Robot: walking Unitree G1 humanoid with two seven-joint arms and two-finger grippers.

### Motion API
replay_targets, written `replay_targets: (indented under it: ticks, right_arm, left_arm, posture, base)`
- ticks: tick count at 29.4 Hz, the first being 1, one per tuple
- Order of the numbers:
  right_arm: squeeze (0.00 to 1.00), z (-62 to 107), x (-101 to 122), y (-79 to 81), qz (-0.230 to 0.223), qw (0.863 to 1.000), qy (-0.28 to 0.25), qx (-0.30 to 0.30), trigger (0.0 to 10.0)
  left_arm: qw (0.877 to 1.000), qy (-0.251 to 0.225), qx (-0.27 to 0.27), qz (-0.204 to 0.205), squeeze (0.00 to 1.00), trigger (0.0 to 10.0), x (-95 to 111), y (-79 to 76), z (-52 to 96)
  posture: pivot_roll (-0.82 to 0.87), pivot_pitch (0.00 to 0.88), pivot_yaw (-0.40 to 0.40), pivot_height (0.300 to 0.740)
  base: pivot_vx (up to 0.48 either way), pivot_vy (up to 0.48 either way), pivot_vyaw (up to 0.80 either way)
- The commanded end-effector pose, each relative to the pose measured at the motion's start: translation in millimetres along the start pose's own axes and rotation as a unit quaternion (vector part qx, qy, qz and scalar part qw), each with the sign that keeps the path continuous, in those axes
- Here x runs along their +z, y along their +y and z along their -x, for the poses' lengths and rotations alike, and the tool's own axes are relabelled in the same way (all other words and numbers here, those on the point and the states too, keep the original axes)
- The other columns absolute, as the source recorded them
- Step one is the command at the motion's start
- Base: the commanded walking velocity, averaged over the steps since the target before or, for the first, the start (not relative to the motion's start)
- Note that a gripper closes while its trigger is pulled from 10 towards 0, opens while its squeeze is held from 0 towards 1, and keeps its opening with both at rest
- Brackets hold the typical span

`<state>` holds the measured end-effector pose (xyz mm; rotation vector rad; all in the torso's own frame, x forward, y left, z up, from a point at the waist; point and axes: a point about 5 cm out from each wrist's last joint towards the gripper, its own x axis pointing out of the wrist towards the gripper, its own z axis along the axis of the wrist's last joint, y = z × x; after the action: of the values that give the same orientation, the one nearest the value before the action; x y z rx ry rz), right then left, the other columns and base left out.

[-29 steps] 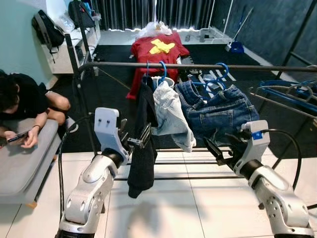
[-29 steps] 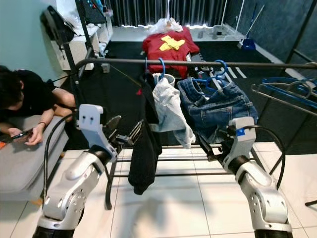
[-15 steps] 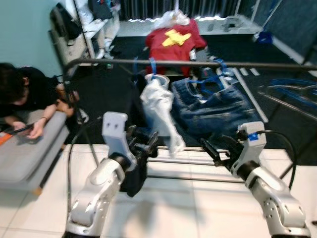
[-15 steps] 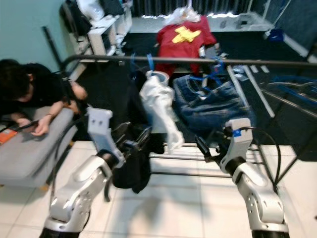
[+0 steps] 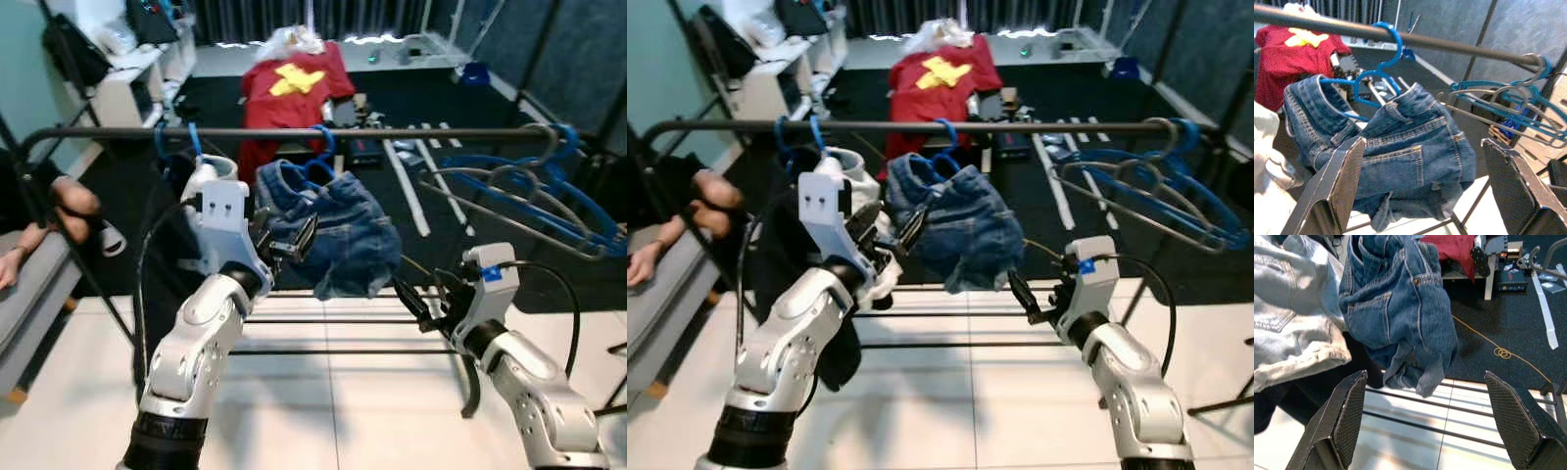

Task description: Hang hanger

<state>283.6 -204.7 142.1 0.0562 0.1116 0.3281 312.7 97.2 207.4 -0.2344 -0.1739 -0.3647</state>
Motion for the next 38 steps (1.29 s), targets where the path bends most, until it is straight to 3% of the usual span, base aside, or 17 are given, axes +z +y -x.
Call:
replay_targets:
  ticks: [1, 6, 10, 13, 15, 16, 20, 22, 28, 33, 38]
  right_arm:
    - [0.0, -0.1, 0, 5.3, 0.0, 1.0, -0.004, 0.009, 10.0]
    - [0.0, -0.2, -5, 11.7, 0.005, 1.0, 0.005, 0.019, 10.0]
    - [0.0, 0.0, -9, 17.5, 0.009, 1.0, 0.011, 0.026, 10.0]
    - [0.0, 0.1, -10, 18.4, 0.008, 1.0, 0.01, 0.025, 10.0]
    - [0.0, 0.2, -9, 18.2, 0.007, 1.0, 0.009, 0.024, 10.0]
    - [0.0, 0.1, -9, 17.9, 0.007, 1.0, 0.009, 0.023, 10.0]
    - [0.0, -0.4, -9, 17.8, 0.006, 1.0, 0.009, 0.022, 10.0]
    - [0.0, -0.8, -9, 18.9, 0.006, 1.0, 0.007, 0.022, 10.0]
    - [0.0, 3.1, -7, 18.5, 0.002, 1.0, 0.003, 0.014, 10.0]
    - [0.0, 7.5, -8, 16.2, 0.003, 1.0, 0.004, 0.006, 10.0]
    - [0.0, 8.8, -8, 15.6, 0.002, 1.0, 0.004, 0.004, 10.0]
  left_arm:
    - [1.0, 0.0, 0.019, -0.01, 0.0, 10.0, 1, 9.9, 0.9]
    - [0.999, -0.006, 0.034, -0.033, 0.0, 10.0, 5, 14.8, -8.2]
    - [0.995, -0.002, 0.08, -0.066, 0.0, 10.0, 7, 27.0, -16.5]
    - [0.985, 0.006, 0.148, -0.092, 0.0, 10.0, 5, 49.4, -23.7]
    - [0.983, 0.006, 0.155, -0.098, 0.0, 10.0, 4, 51.7, -26.7]
    - [0.982, 0.009, 0.152, -0.112, 0.0, 10.0, 2, 49.3, -34.9]
    - [0.98, 0.013, 0.148, -0.129, 0.0, 10.0, 0, 44.6, -44.7]
    - [0.98, 0.009, 0.138, -0.145, 0.0, 10.0, 2, 35.2, -58.5]
    - [0.981, 0.016, 0.103, -0.165, 0.0, 10.0, 0, 15.8, -79.7]
    - [0.973, 0.032, 0.098, -0.205, 0.0, 10.0, -5, 14.1, -85.8]
    - [0.972, 0.028, 0.103, -0.207, 0.0, 10.0, -4, 16.2, -87.0]
  posture:
    - [-0.05, 0.054, 0.001, 0.74]
    - [-0.05, 0.058, 0.005, 0.74]
    - [-0.05, 0.059, 0.008, 0.74]
    - [-0.05, 0.061, 0.012, 0.74]
    - [-0.05, 0.062, 0.011, 0.74]
    - [-0.05, 0.06, 0.009, 0.74]
    - [-0.05, 0.06, 0.009, 0.74]
    - [-0.07, 0.058, 0.017, 0.74]
    - [-0.09, 0.062, 0.033, 0.74]
    - [-0.09, 0.064, 0.036, 0.74]
    - [-0.1, 0.066, 0.039, 0.74]
  base:
    - [0.0, 0.0, 0.0]
    - [0.0, 0.0, 0.0]
    - [0.0, 0.0, 0.0]
    - [0.0, 0.0, 0.0]
    - [0.0, 0.0, 0.0]
    - [0.0, 0.0, 0.0]
    - [0.0, 0.0, 0.0]
    - [0.0, 0.0, 0.0]
    - [0.0, 0.0, 0.0]
    - [0.0, 0.0, 0.0]
    - [0.0, 0.0, 0.0]
